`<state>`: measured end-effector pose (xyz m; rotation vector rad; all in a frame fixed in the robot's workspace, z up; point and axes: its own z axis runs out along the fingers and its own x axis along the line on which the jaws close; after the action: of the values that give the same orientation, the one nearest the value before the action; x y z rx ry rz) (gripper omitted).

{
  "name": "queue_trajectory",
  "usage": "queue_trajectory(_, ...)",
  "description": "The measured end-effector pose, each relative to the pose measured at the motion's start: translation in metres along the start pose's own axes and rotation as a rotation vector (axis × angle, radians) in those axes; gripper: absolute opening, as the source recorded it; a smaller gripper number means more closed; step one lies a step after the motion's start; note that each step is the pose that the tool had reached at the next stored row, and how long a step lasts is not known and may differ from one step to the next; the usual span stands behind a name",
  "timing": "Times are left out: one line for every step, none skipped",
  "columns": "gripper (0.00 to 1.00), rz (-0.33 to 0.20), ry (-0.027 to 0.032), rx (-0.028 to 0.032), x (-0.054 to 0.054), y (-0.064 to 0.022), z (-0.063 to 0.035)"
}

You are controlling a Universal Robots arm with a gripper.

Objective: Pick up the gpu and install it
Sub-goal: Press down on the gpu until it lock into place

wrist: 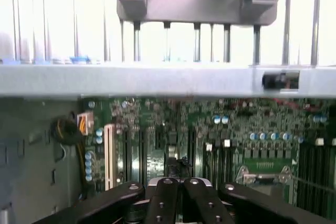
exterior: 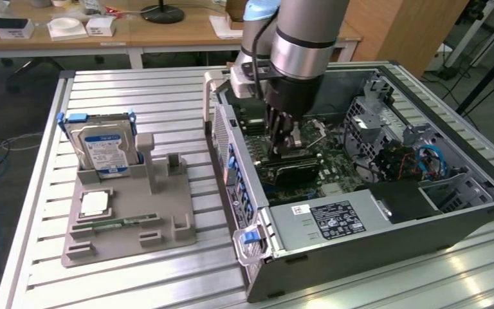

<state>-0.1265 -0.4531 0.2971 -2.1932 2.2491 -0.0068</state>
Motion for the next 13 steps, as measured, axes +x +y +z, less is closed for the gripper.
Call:
queue_trajectory(0.11,0.0,-0.0003,0.0,0.0,0.0041,-0.002)
queue_trajectory(0.11,0.0,-0.0006,-0.0002,0.0,0.0086,-0.0041)
queue_trajectory(0.11,0.0,-0.0007,-0.0002,0.0,0.0131,-0.0059)
queue_trajectory(0.11,0.0,-0.0006,-0.0003,0.001,0.0175,-0.0076)
queue_trajectory(0.11,0.0,-0.0007,-0.0003,0.001,0.0224,-0.0088)
queue_trajectory(0.11,0.0,-0.0007,-0.0003,0.001,0.027,-0.0092)
queue_trajectory(0.11,0.0,-0.0007,-0.0004,0.001,0.0314,-0.0092)
queue_trajectory(0.11,0.0,-0.0007,-0.0004,0.002,0.0346,-0.0093)
queue_trajectory(0.11,0.0,-0.0004,-0.0003,0.003,0.037,-0.0092)
queue_trajectory(0.11,0.0,-0.0004,-0.0002,0.004,0.0396,-0.0092)
queue_trajectory(0.11,0.0,-0.0003,-0.0003,0.004,0.0412,-0.0092)
queue_trajectory(0.11,0.0,-0.0004,-0.0002,0.005,0.0425,-0.0091)
queue_trajectory(0.11,0.0,-0.0002,-0.0002,0.005,0.0434,-0.0091)
